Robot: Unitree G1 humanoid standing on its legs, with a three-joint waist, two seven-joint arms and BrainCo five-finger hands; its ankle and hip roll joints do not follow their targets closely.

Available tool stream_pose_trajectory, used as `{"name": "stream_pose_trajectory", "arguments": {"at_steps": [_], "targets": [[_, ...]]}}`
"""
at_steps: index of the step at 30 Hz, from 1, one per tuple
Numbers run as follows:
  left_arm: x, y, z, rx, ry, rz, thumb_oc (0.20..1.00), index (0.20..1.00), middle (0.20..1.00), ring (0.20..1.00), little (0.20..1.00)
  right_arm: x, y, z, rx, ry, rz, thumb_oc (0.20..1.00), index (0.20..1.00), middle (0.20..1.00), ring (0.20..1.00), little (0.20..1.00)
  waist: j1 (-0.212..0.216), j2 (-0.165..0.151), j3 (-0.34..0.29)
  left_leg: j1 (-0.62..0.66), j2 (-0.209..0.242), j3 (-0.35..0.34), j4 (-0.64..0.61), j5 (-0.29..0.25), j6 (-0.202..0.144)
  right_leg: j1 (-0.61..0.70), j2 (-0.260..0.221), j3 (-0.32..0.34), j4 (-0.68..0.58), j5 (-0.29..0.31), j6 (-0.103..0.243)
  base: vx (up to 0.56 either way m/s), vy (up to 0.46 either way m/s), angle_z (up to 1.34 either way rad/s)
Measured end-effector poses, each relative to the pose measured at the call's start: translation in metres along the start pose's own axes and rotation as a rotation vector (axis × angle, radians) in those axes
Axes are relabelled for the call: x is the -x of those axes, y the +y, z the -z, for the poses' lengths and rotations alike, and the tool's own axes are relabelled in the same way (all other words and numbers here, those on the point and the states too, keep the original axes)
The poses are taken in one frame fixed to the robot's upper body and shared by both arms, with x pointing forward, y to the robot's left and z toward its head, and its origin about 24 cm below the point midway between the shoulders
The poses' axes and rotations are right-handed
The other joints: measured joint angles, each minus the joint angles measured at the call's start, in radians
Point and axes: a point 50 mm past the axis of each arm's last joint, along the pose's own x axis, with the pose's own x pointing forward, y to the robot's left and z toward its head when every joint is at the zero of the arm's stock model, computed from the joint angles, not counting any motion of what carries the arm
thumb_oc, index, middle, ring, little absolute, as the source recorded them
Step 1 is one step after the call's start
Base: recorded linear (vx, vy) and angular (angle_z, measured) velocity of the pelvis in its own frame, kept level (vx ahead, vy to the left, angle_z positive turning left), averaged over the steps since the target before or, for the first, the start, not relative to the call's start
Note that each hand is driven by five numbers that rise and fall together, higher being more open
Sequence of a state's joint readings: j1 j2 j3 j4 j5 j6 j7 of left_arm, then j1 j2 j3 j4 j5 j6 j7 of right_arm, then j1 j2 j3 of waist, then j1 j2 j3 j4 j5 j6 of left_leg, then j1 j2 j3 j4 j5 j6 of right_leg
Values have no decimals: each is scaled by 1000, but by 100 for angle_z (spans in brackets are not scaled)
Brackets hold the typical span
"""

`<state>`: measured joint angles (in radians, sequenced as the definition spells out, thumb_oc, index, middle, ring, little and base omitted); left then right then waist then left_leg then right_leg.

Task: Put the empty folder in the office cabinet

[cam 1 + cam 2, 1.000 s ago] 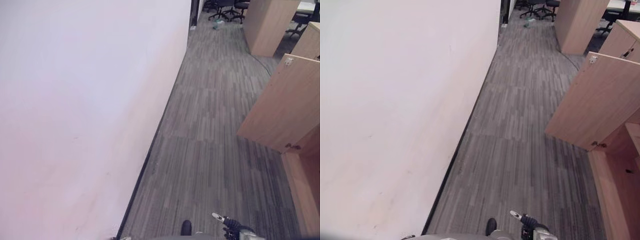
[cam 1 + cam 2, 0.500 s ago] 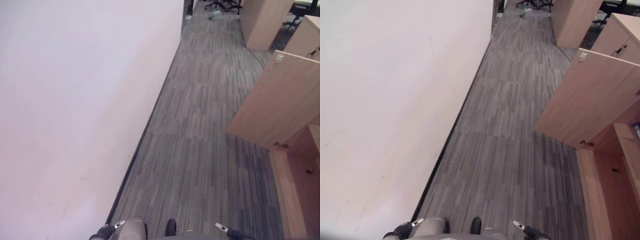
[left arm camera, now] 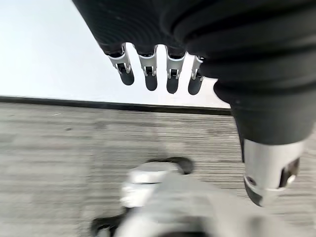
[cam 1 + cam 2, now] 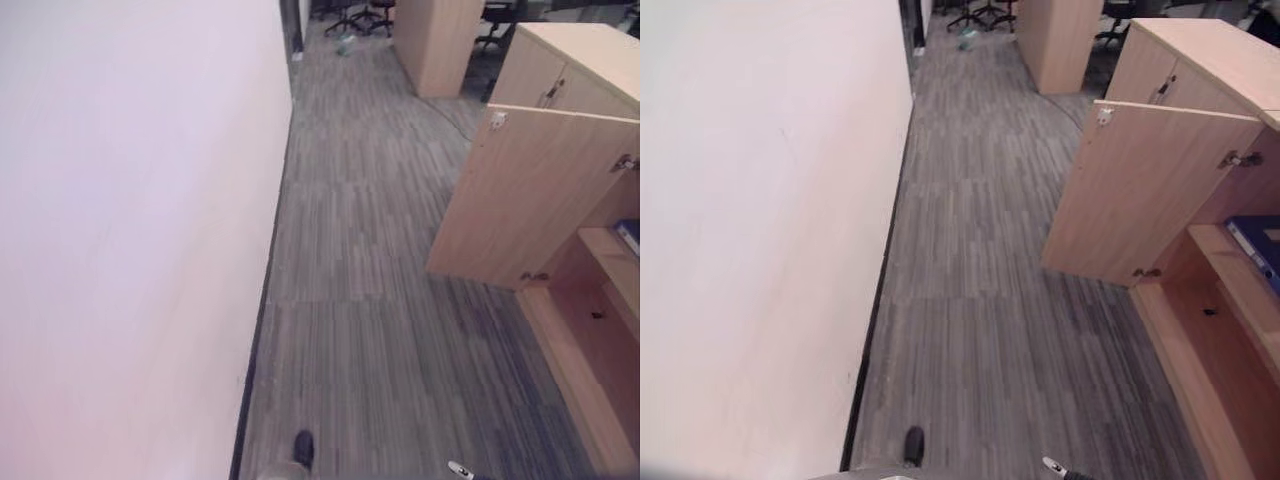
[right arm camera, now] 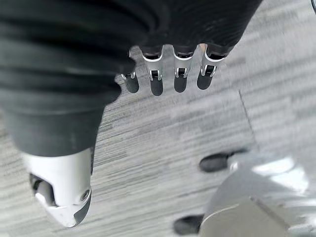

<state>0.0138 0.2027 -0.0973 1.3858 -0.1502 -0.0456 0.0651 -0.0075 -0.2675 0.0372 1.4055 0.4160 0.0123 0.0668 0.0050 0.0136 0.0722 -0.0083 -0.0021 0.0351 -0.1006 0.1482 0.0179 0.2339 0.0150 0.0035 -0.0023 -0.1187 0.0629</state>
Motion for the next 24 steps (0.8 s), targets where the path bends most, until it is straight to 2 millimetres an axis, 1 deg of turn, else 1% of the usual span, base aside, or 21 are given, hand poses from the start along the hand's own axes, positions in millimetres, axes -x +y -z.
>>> {"name": "stream_pose_trajectory", "arguments": {"at_steps": [1, 3, 4, 5, 7, 8, 9, 10, 11, 13, 14, 15, 16, 17, 18, 19, 20, 21, 22, 23, 24], "targets": [[-1, 3, -11, -9, -31, -6, 1000, 1000, 1000, 1000, 1000, -1, 6, -1, -1, -3, -16, 1000, 1000, 1000, 1000, 1000, 2, 5, -1, 20, -2, 17, 6, -22, 20, -55, -9, -4, 138, -36, 14, 135, 264, -47], [-1, 7, -18, -31, -52, -7, 1000, 1000, 1000, 1000, 1000, -1, 11, -6, 1, -21, -33, 1000, 1000, 1000, 1000, 1000, 5, 4, -2, 42, -13, 48, 6, -54, 44, -152, -33, -20, 350, -75, 32, 74, 184, -50], [-2, 9, -23, -28, -64, -10, 1000, 1000, 1000, 1000, 1000, -1, 13, -13, 8, -46, -44, 1000, 1000, 1000, 1000, 1000, 7, 7, 2, 50, -22, 72, 7, -62, 55, -213, -64, -52, 475, -97, 25, 24, 105, -60], [-2, 11, -23, -15, -61, -16, 1000, 1000, 1000, 1000, 1000, -1, 15, -17, 12, -63, -51, 1000, 1000, 1000, 1000, 1000, 9, -1, 2, 55, -41, 93, 8, -68, 62, -264, -115, -85, 562, -101, 22, 33, 104, -47], [-2, 15, -26, -10, -68, -25, 1000, 1000, 1000, 1000, 1000, -1, 20, -22, 23, -85, -68, 1000, 1000, 1000, 1000, 1000, 4, -3, 7, 62, -64, 103, 8, -90, 69, -311, -189, -103, 585, -103, 36, 93, 126, -30], [-2, 16, -29, -13, -79, -25, 1000, 1000, 1000, 1000, 1000, -1, 22, -21, 40, -81, -75, 1000, 1000, 1000, 1000, 1000, 15, -6, 15, 67, -65, 148, 7, -91, 73, -334, -248, -173, 586, -104, 33, 59, 62, -62], [-2, 16, -28, -12, -80, -25, 1000, 1000, 1000, 1000, 1000, -1, 24, -23, 47, -89, -81, 1000, 1000, 1000, 1000, 1000, 37, 4, 24, 66, -61, 182, 6, -111, 61, -349, -286, -244, 561, -102, 36, 105, 1, -86], [-2, 18, -25, -9, -72, -28, 1000, 1000, 1000, 1000, 1000, -1, 25, -25, 47, -101, -88, 1000, 1000, 1000, 1000, 1000, 39, 2, 26, 73, -62, 196, 7, -124, 51, -346, -314, -298, 518, -99, 42, 94, -17, -99], [-1, 20, -15, -9, -49, -35, 1000, 1000, 1000, 1000, 1000, -1, 26, -26, 47, -106, -90, 1000, 1000, 1000, 1000, 1000, 32, 1, 29, 74, -61, 219, 5, -136, 43, -357, -323, -337, 431, -79, 76, 180, -55, -86], [-1, 22, -10, -5, -24, -43, 1000, 1000, 1000, 1000, 1000, -1, 26, -30, 42, -116, -89, 1000, 1000, 1000, 1000, 1000, 20, -13, 46, 67, -53, 249, 7, -139, 46, -378, -300, -360, 294, -40, 128, 167, -87, -63], [-1, 23, -8, 3, -11, -45, 1000, 1000, 1000, 1000, 1000, -1, 26, -30, 42, -113, -87, 1000, 1000, 1000, 1000, 1000, 6, -11, 57, 63, -52, 257, 6, -139, 45, -388, -292, -395, 224, 1, 135, 120, -76, -36], [-1, 23, -3, 28, 4, -47, 1000, 1000, 1000, 1000, 1000, -1, 24, -26, 36, -103, -79, 1000, 1000, 1000, 1000, 1000, -4, -23, 56, 68, -46, 279, 3, -144, 36, -394, -281, -443, 146, 58, 135, 98, -82, -36], [0, 23, 0, 37, 16, -49, 1000, 1000, 1000, 1000, 1000, -1, 21, -21, 34, -91, -72, 1000, 1000, 1000, 1000, 1000, -3, -21, 54, 66, -43, 291, -3, -148, 30, -395, -274, -474, 93, 110, 131, 119, -103, -34], [0, 22, 0, 40, 17, -47, 1000, 1000, 1000, 1000, 1000, -1, 19, -15, 33, -76, -65, 1000, 1000, 1000, 1000, 1000, -14, -31, 53, 72, -42, 296, -3, -152, 27, -388, -273, -499, 56, 157, 124, 157, -162, -22], [0, 22, -2, 41, 8, -45, 1000, 1000, 1000, 1000, 1000, -1, 17, -10, 31, -64, -60, 1000, 1000, 1000, 1000, 1000, -21, -36, 55, 86, -39, 302, -2, -154, 21, -384, -274, -514, 43, 180, 120, 220, -240, -30], [0, 22, -3, 71, 4, -45, 1000, 1000, 1000, 1000, 1000, 0, 14, -1, 29, -42, -52, 1000, 1000, 1000, 1000, 1000, -21, -40, 53, 100, -24, 325, -2, -165, 2, -370, -269, -561, 33, 205, 104, 243, -258, -55], [0, 22, 2, 93, 13, -47, 1000, 1000, 1000, 1000, 1000, 0, 14, -2, 30, -44, -51, 1000, 1000, 1000, 1000, 1000, -20, -48, 43, 116, -1, 346, -3, -178, -17, -357, -264, -615, 31, 222, 88, 275, -268, -60], [0, 22, 3, 93, 14, -47, 1000, 1000, 1000, 1000, 1000, 0, 13, -2, 30, -43, -49, 1000, 1000, 1000, 1000, 1000, -26, -48, 42, 123, 9, 349, -3, -182, -24, -354, -260, -631, 35, 237, 83, 337, -307, -41], [0, 18, -1, 92, 3, -37, 1000, 1000, 1000, 1000, 1000, 0, 7, 1, 31, -34, -35, 1000, 1000, 1000, 1000, 1000, -43, -45, 33, 137, 38, 351, -2, -191, -43, -358, -238, -627, 61, 241, 61, 264, -235, -20], [0, 16, -1, 81, 3, -29, 1000, 1000, 1000, 1000, 1000, 1, 5, 0, 31, -38, -29, 1000, 1000, 1000, 1000, 1000, -54, -38, 26, 145, 59, 360, 7, -191, -54, -365, -218, -608, 84, 216, 30, 257, -256, -34], [1, 15, 6, 77, 20, -27, 1000, 1000, 1000, 1000, 1000, 0, 4, -2, 33, -44, -28, 1000, 1000, 1000, 1000, 1000, -49, -34, 20, 157, 77, 374, 7, -188, -63, -357, -195, -592, 94, 190, -5, 81, -100, -40]]}}
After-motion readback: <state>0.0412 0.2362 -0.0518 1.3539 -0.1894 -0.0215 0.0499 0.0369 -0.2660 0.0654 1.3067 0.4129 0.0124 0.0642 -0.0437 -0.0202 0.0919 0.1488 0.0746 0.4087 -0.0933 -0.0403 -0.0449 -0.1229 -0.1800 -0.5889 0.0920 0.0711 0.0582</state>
